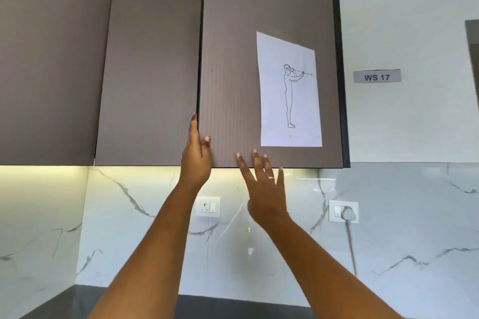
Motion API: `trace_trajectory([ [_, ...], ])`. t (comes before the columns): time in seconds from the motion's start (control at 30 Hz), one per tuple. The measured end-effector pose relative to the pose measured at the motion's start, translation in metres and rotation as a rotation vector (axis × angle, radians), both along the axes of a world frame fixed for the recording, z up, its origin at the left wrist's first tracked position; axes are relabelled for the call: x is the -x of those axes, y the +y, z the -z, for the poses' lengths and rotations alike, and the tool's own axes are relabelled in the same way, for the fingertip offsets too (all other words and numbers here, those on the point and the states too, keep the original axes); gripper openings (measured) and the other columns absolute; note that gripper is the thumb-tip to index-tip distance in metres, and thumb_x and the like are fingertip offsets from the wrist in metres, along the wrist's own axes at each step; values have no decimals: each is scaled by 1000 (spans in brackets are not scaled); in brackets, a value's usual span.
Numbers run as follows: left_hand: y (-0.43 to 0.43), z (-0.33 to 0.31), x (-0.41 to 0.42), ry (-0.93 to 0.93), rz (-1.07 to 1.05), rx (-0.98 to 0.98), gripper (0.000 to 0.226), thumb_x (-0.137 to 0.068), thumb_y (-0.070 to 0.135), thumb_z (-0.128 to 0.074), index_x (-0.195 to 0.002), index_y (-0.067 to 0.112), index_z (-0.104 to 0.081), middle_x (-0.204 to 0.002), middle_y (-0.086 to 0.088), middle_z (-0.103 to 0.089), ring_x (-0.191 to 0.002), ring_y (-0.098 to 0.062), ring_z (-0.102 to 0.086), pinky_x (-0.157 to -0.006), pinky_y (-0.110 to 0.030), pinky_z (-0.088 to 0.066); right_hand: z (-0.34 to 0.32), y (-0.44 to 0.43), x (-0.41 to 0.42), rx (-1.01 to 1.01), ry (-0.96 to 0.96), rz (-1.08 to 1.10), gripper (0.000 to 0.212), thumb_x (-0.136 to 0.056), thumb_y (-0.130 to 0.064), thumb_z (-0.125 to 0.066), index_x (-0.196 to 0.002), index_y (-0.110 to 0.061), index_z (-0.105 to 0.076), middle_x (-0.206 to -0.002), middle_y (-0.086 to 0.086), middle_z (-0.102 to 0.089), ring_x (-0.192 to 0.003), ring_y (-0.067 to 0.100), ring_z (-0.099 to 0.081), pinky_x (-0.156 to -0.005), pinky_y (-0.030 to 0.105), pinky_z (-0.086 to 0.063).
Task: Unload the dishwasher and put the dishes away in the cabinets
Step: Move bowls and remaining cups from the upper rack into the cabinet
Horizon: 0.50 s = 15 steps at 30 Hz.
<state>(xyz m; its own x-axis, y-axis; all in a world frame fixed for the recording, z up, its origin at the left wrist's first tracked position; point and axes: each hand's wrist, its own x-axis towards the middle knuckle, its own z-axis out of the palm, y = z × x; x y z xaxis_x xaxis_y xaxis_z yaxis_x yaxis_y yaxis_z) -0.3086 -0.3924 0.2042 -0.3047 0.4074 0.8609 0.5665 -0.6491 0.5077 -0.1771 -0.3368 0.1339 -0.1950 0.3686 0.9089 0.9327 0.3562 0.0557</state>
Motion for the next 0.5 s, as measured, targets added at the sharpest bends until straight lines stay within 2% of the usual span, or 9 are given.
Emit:
trace_trajectory([
  [0.1,43,3,29,23,6,2,55,-101,24,-31,-150,24,-7,-154,-2,-28,-132,-28,-42,-104,-35,-37,0,43,8,-40,-49,83,118,-70,13,-59,-146,-42,12,-160,3,-6,-146,33,-11,-111,60,-14],
  [0.2,91,4,55,54,-19,-7,55,-100,29,-32,-150,23,-11,-155,-5,-26,-138,-29,-34,-108,-40,-34,-1,77,22,-81,-30,145,119,-62,13,-66,-149,-39,-3,-159,5,-17,-143,36,-21,-107,62,-23],
  [0.3,136,7,72,110,-163,-2,55,-99,33,-34,-150,19,-15,-152,-9,-28,-138,-30,-30,-107,-44,-33,1,108,32,-97,-39,161,118,-57,10,-74,-149,-35,-16,-156,7,-24,-141,38,-25,-105,62,-26],
  [0.4,166,18,79,224,-349,41,62,-97,38,-34,-150,14,-13,-156,-9,-21,-141,-32,-24,-108,-50,-32,1,130,31,-76,-85,171,117,-60,3,-79,-149,-36,-14,-158,7,-19,-143,37,-18,-106,63,-25],
  [0.5,190,34,82,379,-508,110,67,-94,45,-26,-151,14,-9,-159,-7,-12,-145,-33,-15,-110,-57,-26,1,143,34,-20,-100,161,113,-64,-2,-80,-150,-35,-15,-159,8,-15,-144,37,-13,-108,62,-20],
])
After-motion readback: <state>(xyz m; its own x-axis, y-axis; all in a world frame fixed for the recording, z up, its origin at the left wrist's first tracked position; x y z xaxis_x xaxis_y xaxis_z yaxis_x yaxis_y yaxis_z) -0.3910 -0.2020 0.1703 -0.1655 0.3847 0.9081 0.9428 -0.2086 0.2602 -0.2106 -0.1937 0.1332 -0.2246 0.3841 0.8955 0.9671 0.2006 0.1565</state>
